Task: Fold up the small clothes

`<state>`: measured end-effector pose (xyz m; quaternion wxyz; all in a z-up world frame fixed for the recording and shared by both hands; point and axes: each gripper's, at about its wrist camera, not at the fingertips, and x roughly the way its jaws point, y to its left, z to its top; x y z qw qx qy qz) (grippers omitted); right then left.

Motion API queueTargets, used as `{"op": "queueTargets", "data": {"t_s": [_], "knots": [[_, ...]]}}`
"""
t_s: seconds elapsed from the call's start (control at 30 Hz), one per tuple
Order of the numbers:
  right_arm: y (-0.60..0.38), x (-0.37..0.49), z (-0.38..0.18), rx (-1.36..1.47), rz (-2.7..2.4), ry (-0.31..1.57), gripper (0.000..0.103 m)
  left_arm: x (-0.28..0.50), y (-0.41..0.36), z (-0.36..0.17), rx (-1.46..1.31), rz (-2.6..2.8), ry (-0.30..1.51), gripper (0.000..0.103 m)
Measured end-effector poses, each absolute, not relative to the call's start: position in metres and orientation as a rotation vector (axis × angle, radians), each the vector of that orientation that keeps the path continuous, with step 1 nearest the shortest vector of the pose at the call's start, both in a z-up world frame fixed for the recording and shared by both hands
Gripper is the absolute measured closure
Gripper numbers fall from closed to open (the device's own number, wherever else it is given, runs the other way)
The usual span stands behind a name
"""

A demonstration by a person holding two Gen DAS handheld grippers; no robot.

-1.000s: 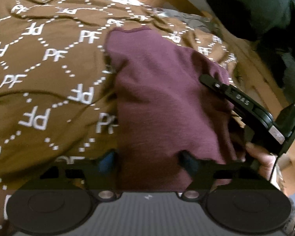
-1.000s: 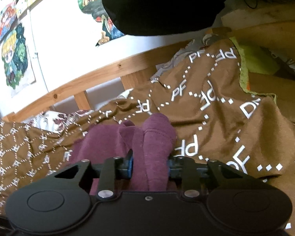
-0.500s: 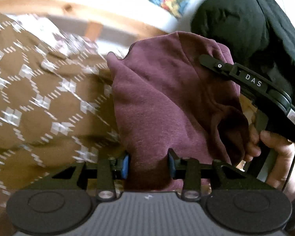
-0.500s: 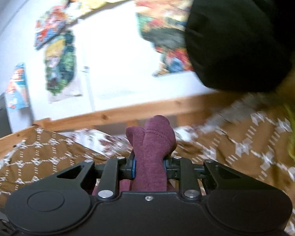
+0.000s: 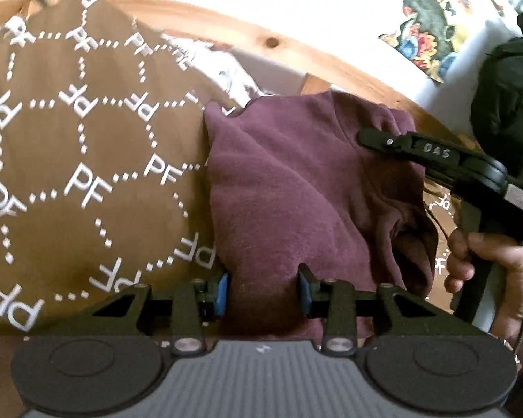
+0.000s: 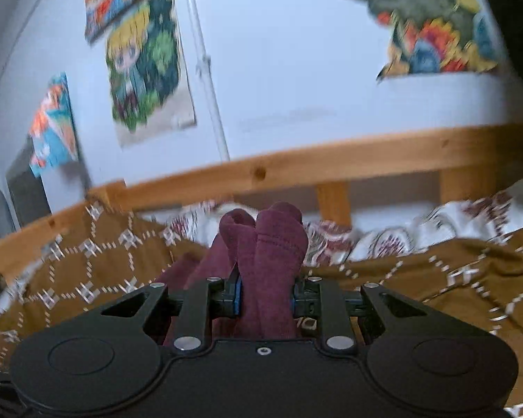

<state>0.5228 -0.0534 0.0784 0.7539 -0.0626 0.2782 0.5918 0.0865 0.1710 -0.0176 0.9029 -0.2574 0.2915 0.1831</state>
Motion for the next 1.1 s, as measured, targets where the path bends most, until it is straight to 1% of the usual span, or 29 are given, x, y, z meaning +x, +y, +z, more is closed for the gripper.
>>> {"op": "queueTargets", "data": {"t_s": [0.1, 0.13, 0.2, 0.27, 0.3, 0.33, 0.37, 0.4, 0.47, 0.5, 0.57, 0.6, 0.67, 0.7, 0.77, 0.83, 0.97, 1.1], "knots": [[-0.045, 0.525, 0.066, -0.177, 1.236, 0.634, 0.078, 0.089, 0.168, -0.019, -0.516, 0.371, 0.608, 0.056], [-0.045, 0.527, 0.063, -0.180, 1.212, 0.647, 0.075, 0.088, 0.169, -0.019, -0.517, 0.370, 0.612, 0.053], [-0.050, 0.532, 0.058, -0.188, 1.166, 0.662, 0.068, 0.087, 0.171, -0.019, -0.538, 0.377, 0.619, 0.048], [-0.057, 0.533, 0.056, -0.195, 1.137, 0.660, 0.057, 0.087, 0.174, -0.020, -0.570, 0.385, 0.633, 0.045], [-0.062, 0.533, 0.056, -0.198, 1.124, 0.655, 0.056, 0.086, 0.175, -0.019, -0.584, 0.390, 0.640, 0.043], [-0.068, 0.532, 0.057, -0.204, 1.115, 0.647, 0.054, 0.085, 0.177, -0.017, -0.599, 0.395, 0.645, 0.039], [-0.074, 0.531, 0.058, -0.210, 1.109, 0.641, 0.048, 0.085, 0.177, -0.015, -0.608, 0.398, 0.648, 0.032], [-0.080, 0.529, 0.060, -0.217, 1.101, 0.630, 0.045, 0.083, 0.178, -0.013, -0.613, 0.401, 0.649, 0.026], [-0.093, 0.526, 0.064, -0.223, 1.089, 0.615, 0.037, 0.078, 0.176, -0.007, -0.613, 0.414, 0.647, 0.019], [-0.101, 0.524, 0.067, -0.223, 1.085, 0.611, 0.035, 0.075, 0.174, -0.003, -0.608, 0.421, 0.643, 0.017], [-0.116, 0.518, 0.075, -0.220, 1.081, 0.595, 0.024, 0.071, 0.167, 0.006, -0.594, 0.428, 0.638, 0.012], [-0.126, 0.514, 0.080, -0.215, 1.087, 0.581, 0.022, 0.069, 0.164, 0.011, -0.582, 0.432, 0.637, 0.009], [-0.142, 0.504, 0.091, -0.210, 1.103, 0.550, 0.013, 0.063, 0.153, 0.021, -0.549, 0.452, 0.623, 0.003], [-0.152, 0.498, 0.097, -0.211, 1.115, 0.529, 0.011, 0.060, 0.148, 0.026, -0.530, 0.462, 0.614, 0.001], [-0.168, 0.487, 0.108, -0.209, 1.134, 0.491, 0.005, 0.050, 0.138, 0.035, -0.486, 0.474, 0.593, 0.001], [-0.186, 0.474, 0.120, -0.193, 1.150, 0.462, 0.001, 0.042, 0.126, 0.044, -0.446, 0.483, 0.578, 0.001], [-0.217, 0.454, 0.139, -0.164, 1.178, 0.432, 0.001, 0.021, 0.108, 0.054, -0.404, 0.509, 0.552, 0.001], [-0.245, 0.439, 0.148, -0.138, 1.199, 0.447, 0.001, -0.002, 0.095, 0.059, -0.374, 0.537, 0.529, 0.001]]}}
